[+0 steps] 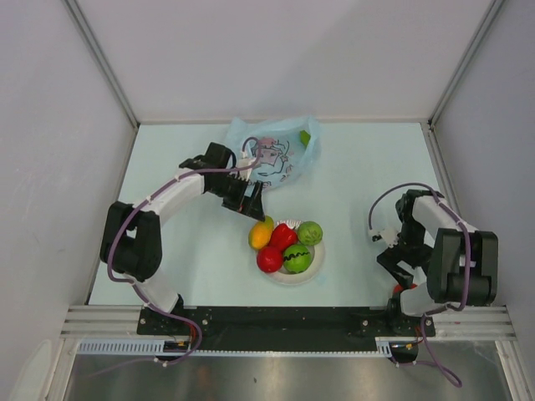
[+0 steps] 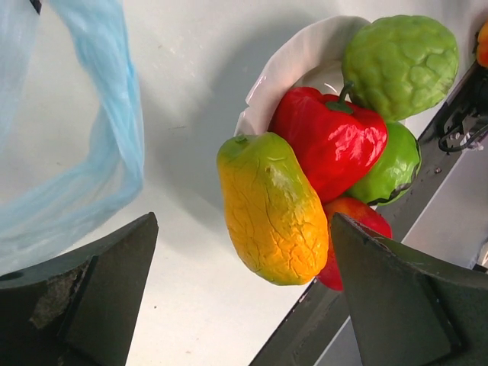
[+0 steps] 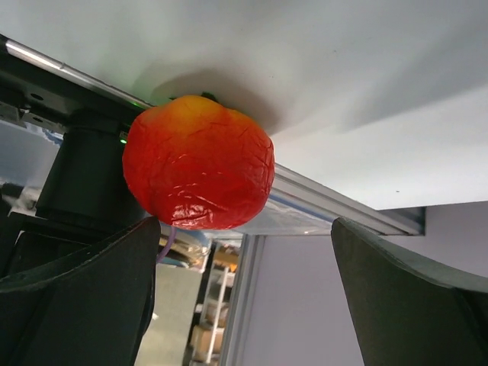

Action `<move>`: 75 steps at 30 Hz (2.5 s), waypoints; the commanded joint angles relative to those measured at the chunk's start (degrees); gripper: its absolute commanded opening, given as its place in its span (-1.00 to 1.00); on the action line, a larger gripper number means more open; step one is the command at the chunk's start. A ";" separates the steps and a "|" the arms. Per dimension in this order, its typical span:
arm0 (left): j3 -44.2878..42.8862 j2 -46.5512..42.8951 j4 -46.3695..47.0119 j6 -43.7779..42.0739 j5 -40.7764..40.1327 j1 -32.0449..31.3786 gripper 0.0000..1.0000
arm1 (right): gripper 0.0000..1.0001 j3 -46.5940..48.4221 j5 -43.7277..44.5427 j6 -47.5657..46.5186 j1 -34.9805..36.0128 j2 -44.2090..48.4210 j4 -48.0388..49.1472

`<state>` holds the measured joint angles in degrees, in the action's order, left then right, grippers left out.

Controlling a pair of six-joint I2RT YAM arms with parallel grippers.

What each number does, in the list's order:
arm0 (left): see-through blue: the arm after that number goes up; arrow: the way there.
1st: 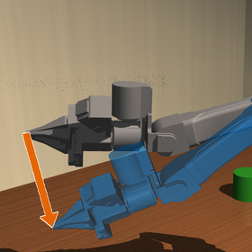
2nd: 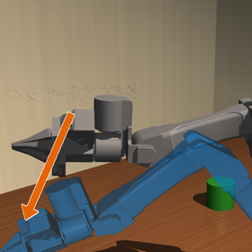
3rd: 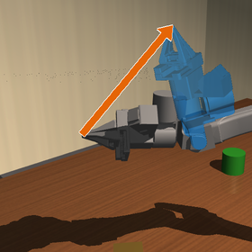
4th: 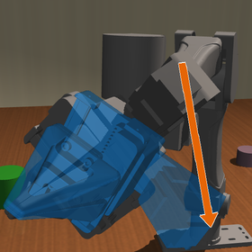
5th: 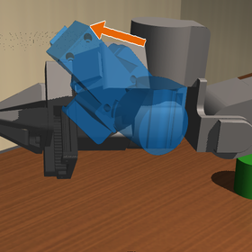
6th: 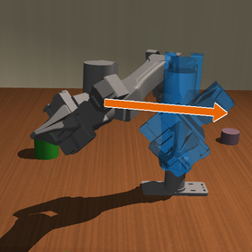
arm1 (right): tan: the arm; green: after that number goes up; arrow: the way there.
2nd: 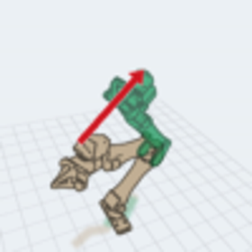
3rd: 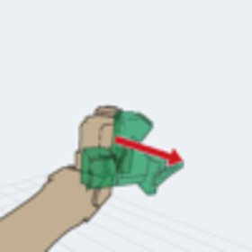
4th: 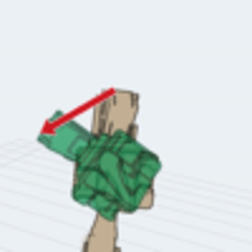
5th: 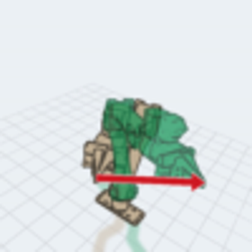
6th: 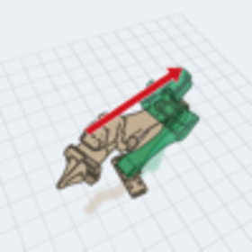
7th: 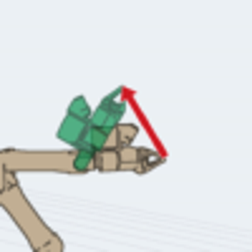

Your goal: Take the fake fruits out of the plastic bag

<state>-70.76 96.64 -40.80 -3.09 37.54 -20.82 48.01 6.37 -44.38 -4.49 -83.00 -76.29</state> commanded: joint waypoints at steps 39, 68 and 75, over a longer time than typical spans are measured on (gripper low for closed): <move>-3.16 -7.87 5.28 -2.18 -5.90 1.22 1.00 | -0.24 22.21 -23.07 -2.91 31.78 13.74 4.12; 6.07 -23.95 8.27 0.81 -5.03 11.67 1.00 | 0.08 35.75 -32.82 -6.15 51.69 -6.99 20.48; 8.01 -25.62 8.98 1.51 -4.14 12.73 1.00 | 0.12 36.89 -31.95 -6.16 51.69 -9.90 21.35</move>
<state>-63.40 73.47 -33.95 -2.85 31.66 -8.88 82.28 -24.95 -49.80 46.92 -91.92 -56.62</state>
